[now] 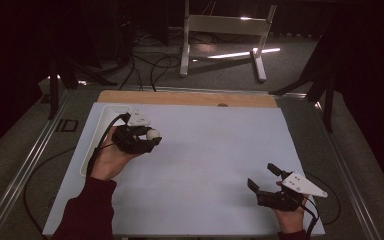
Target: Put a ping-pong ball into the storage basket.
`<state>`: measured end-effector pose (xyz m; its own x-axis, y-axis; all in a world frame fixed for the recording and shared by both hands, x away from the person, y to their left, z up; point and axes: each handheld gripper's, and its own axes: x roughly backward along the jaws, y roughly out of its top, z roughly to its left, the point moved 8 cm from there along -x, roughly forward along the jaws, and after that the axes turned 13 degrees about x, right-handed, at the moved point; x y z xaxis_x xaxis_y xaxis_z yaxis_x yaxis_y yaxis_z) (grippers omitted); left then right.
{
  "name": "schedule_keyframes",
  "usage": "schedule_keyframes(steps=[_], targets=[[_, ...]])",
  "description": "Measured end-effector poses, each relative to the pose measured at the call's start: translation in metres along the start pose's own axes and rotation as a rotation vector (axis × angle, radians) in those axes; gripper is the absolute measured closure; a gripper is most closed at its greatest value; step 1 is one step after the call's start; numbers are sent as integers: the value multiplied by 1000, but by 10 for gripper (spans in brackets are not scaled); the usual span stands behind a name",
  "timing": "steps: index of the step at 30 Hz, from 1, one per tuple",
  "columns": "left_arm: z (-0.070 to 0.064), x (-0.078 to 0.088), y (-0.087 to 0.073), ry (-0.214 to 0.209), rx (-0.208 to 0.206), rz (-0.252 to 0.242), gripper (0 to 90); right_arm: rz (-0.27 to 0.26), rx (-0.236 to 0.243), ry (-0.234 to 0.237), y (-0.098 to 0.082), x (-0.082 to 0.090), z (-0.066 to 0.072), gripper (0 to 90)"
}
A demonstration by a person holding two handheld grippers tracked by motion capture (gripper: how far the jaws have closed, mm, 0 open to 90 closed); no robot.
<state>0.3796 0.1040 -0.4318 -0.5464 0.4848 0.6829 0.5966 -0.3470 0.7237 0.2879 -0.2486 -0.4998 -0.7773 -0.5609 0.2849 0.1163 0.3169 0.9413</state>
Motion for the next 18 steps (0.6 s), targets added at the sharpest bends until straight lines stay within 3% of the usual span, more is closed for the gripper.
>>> schedule_keyframes(steps=[18], targets=[[11,9,4,14,11,-16,518,-3,-1,4,0,0,1,88]])
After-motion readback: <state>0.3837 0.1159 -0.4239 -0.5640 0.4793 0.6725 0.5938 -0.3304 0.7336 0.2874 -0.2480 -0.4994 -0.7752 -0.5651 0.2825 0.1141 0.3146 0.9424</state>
